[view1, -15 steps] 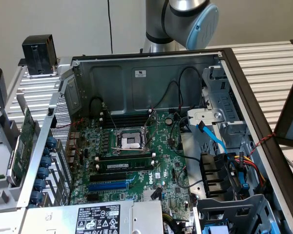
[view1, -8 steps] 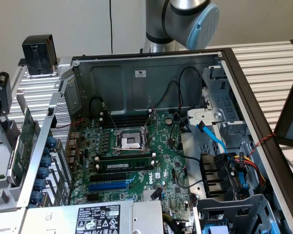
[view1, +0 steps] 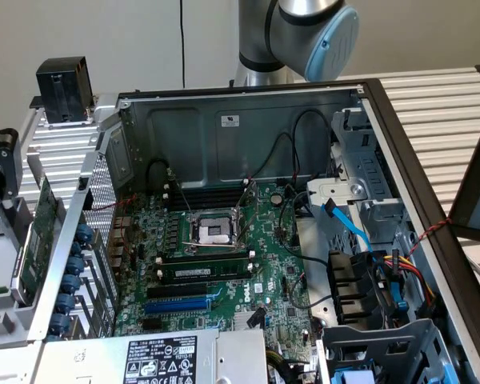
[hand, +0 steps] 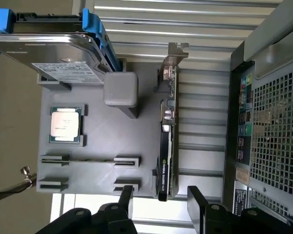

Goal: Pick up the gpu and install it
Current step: 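Pick up the gpu and move the gpu toward the slot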

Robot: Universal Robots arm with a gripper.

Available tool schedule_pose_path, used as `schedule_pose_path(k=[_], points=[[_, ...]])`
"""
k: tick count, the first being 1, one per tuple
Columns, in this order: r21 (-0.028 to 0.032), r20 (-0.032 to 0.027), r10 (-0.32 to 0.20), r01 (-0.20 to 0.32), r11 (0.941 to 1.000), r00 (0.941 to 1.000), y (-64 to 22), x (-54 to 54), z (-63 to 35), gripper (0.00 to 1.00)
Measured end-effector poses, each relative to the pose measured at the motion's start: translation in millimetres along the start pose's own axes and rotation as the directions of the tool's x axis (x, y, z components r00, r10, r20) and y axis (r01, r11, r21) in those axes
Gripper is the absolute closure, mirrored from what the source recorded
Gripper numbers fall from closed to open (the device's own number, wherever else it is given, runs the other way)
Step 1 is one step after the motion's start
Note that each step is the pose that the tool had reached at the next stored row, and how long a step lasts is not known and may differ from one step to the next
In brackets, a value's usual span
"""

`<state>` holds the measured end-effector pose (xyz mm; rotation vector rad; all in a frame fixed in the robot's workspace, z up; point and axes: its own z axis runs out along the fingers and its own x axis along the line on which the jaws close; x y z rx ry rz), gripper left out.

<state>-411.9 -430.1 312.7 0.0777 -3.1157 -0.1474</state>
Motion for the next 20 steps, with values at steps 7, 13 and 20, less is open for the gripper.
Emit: schedule_pose_path(k=[7,13,20], points=[[-0.0199,0.0151,-0.002,0.002,0.9998,0.9999,-0.6,-1.2,6.5,0.44],[-0.0252,0.0154,-0.002,0.002,0.9997,0.9999,-1.8,-1.5,17.5,0.44],[-0.0410,0.0164,-0.002,0.002,0.9992,0.9999,4.8,-2.1,28.1,0.44]])
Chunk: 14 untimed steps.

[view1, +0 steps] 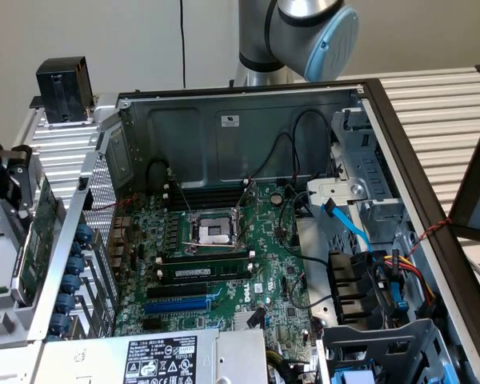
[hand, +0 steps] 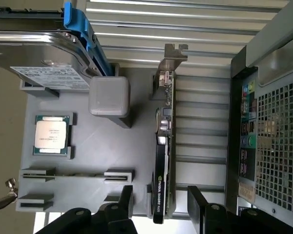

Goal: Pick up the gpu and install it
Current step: 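Pick up the gpu and move the gpu toward the slot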

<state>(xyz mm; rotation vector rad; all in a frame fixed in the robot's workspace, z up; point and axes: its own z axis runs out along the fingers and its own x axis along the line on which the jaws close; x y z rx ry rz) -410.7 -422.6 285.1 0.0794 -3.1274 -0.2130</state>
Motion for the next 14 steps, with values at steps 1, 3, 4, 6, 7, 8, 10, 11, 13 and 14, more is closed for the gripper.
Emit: schedule_pose_path(k=[1,3,4,6,7,8,10,11,13,14], points=[[-0.0021,0.0002,0.000,0.000,1.0000,1.0000,0.6,0.0,1.5,0.44],[-0.0110,0.0007,0.000,0.000,0.9999,1.0000,0.6,-0.1,3.6,0.44],[-0.0148,0.0011,0.000,0.000,0.9999,1.0000,0.6,0.1,4.6,0.44],[-0.0229,0.0028,0.000,0.000,0.9997,1.0000,0.4,1.0,6.7,0.44],[-0.0286,0.0039,0.000,0.000,0.9996,1.0000,0.2,1.6,7.6,0.44],[-0.0338,0.0048,0.000,0.000,0.9994,1.0000,0.1,2.2,8.3,0.44],[-0.0427,0.0068,0.000,0.000,0.9991,1.0000,-0.5,3.1,10.2,0.44],[-0.0446,0.0077,0.002,-0.002,0.9990,1.0000,-1.0,3.0,11.6,0.44],[-0.0460,0.0100,0.018,-0.018,0.9988,0.9998,-1.7,3.2,15.0,0.44],[-0.0468,0.0117,0.030,-0.030,0.9985,0.9995,-2.0,3.1,16.7,0.44]])
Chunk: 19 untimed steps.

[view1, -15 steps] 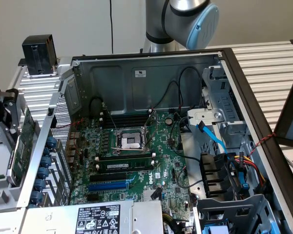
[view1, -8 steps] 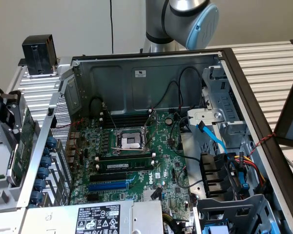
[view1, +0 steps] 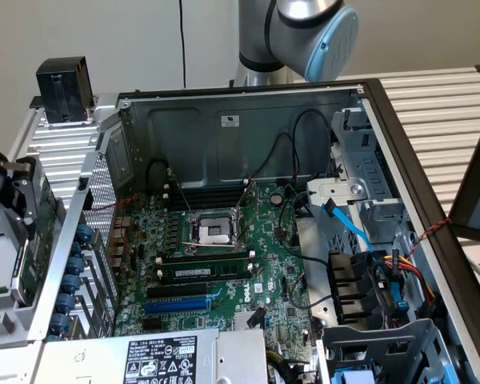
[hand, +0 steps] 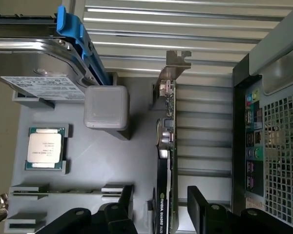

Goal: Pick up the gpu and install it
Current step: 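Pick up the gpu and move the gpu toward the slot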

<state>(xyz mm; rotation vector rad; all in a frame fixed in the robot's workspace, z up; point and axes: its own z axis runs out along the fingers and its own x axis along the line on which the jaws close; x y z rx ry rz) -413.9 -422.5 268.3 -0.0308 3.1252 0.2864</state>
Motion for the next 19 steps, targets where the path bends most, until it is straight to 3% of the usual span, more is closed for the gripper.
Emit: schedule_pose_path(k=[2,3,6,8,15,18,19], points=[[-0.0035,0.0046,0.025,-0.025,0.9997,0.9997,-0.5,0.1,2.8,0.44],[-0.0081,0.0053,0.030,-0.030,0.9995,0.9995,-0.7,0.1,3.6,0.44],[-0.0293,0.0070,0.039,-0.039,0.9988,0.9992,-1.5,0.0,5.8,0.44],[-0.0390,0.0066,0.039,-0.039,0.9985,0.9992,-3.2,0.1,7.8,0.44],[-0.0407,0.0047,0.040,-0.039,0.9984,0.9992,-5.8,0.1,19.5,0.44],[-0.0404,0.0005,0.040,-0.040,0.9984,0.9992,-4.7,-0.2,20.5,0.44],[-0.0400,-0.0035,0.040,-0.040,0.9984,0.9992,-4.2,-0.4,20.8,0.44]])
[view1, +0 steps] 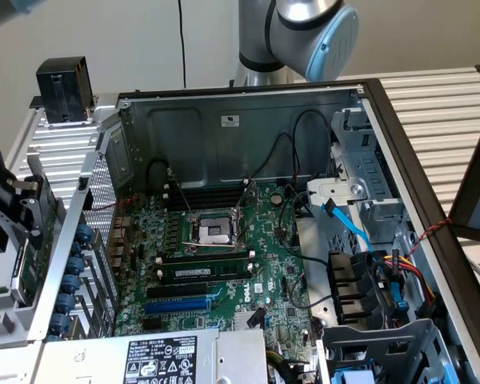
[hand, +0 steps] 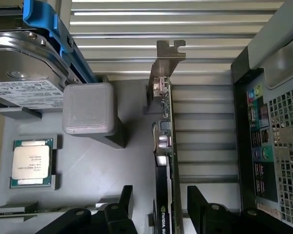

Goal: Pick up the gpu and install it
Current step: 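Pick up the gpu and move the gpu toward the slot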

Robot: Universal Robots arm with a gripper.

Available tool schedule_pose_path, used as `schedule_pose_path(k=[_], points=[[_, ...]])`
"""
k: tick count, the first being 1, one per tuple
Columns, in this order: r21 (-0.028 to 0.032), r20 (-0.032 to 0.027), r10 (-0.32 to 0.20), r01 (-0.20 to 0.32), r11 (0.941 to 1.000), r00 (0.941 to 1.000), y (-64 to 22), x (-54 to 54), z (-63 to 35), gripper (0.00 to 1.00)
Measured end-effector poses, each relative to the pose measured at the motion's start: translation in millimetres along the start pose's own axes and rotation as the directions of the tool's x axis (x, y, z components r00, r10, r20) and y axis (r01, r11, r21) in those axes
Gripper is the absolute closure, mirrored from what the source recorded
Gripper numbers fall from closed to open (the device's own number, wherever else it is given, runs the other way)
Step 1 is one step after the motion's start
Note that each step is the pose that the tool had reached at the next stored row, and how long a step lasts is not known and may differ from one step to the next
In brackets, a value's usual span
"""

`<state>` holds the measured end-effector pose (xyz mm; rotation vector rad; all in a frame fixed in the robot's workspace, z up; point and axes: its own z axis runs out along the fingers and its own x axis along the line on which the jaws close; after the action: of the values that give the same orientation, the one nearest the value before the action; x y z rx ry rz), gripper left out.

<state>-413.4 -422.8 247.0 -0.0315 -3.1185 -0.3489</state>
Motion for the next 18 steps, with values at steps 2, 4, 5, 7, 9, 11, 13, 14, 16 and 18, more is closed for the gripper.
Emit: schedule_pose_path(k=[2,4,5,7,9,11,13,14,16,18], points=[[0.0040,-0.0032,0.000,0.000,1.0000,1.0000,2.4,0.0,1.1,0.44],[0.0080,-0.0034,0.000,0.000,1.0000,1.0000,4.2,-0.1,3.9,0.44],[0.0124,-0.0036,0.000,0.000,0.9999,1.0000,5.4,-0.1,5.2,0.44],[0.0255,-0.0032,0.000,0.000,0.9997,1.0000,8.3,-0.1,7.6,0.44],[0.0352,-0.0031,-0.001,0.001,0.9994,1.0000,10.4,0.0,10.2,0.44],[0.0354,-0.0035,-0.003,0.003,0.9994,1.0000,10.5,-0.1,13.1,0.44],[0.0354,-0.0038,-0.004,0.004,0.9994,1.0000,10.5,-0.1,15.9,0.44],[0.0355,-0.0040,-0.004,0.004,0.9994,1.0000,10.3,-0.1,17.1,0.44],[0.0355,-0.0041,-0.005,0.005,0.9994,1.0000,10.0,-0.1,19.2,0.44],[0.0356,-0.0042,-0.005,0.005,0.9994,1.0000,10.6,-0.3,20.0,0.44]])
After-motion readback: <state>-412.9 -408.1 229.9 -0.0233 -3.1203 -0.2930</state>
